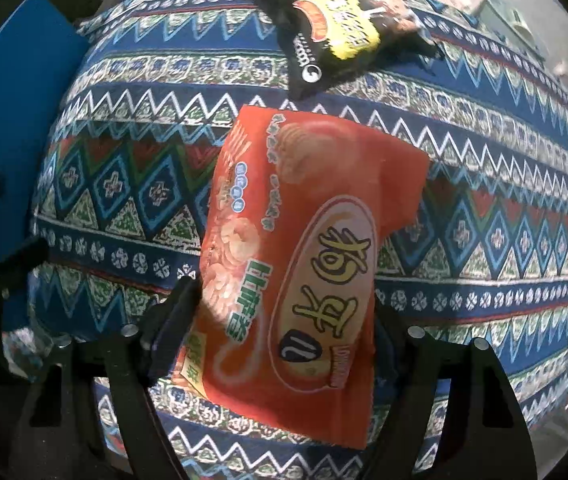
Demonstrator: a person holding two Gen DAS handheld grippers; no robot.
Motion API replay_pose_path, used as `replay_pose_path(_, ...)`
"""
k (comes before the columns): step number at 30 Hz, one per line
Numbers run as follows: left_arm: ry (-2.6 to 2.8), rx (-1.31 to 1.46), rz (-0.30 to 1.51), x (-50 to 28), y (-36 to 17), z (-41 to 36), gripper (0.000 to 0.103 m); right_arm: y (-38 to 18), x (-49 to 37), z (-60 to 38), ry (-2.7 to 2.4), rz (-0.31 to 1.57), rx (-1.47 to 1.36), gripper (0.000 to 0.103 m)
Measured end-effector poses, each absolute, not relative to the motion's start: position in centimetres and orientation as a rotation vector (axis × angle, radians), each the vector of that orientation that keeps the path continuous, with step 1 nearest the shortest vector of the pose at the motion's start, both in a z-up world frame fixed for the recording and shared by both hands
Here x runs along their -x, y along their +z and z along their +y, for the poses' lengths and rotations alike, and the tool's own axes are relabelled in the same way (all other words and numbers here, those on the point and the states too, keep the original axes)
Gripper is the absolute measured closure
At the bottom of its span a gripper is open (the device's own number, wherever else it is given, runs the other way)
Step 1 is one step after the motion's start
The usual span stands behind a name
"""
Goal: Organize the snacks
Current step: 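Grasp the red-orange biscuit bag with the right gripper and lift it, then grasp the dark yellow-labelled snack pack with the left gripper and lift it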
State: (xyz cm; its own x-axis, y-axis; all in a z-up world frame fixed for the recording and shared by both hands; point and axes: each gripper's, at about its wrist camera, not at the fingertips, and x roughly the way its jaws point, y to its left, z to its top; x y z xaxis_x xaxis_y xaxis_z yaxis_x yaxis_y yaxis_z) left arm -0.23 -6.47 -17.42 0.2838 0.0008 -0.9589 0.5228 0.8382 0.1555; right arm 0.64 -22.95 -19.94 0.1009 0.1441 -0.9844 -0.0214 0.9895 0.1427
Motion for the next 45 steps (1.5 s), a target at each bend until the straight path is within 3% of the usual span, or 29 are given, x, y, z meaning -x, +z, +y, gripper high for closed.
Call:
replay_pose_path(3, -0.371, -0.491, 1.247, 0.0, -17.4, -6.9, 0.033, -19.9, -0.5, -22.5, 0.162, 1.464, -0.093, 0.059)
replay_pose_path(9, -0.384, -0.492, 1.233, -0.4, -16.7, -8.1, 0.033, -18.6, 1.3, -24.4, 0.157, 1.432, -0.045, 0.065)
replay_pose_path(24, -0.409, -0.502, 1.166, -2.6, -15.3, -12.0, 0.032, -14.8, 1.8, -33.2, 0.051, 1.349, -0.070, 0.065)
replay_pose_path(31, -0.441, -0.539, 1.101, -4.4, -14.5, -14.7, 0.022, -12.3, -0.4, -36.8, 0.040, 1.317, -0.032, 0.065)
replay_pose_path(45, -0.657, -0.620, 1.051, -8.4, -15.3, -20.5, 0.017, -12.8, -4.9, -40.9, 0.117, 1.325, 0.048, 0.065)
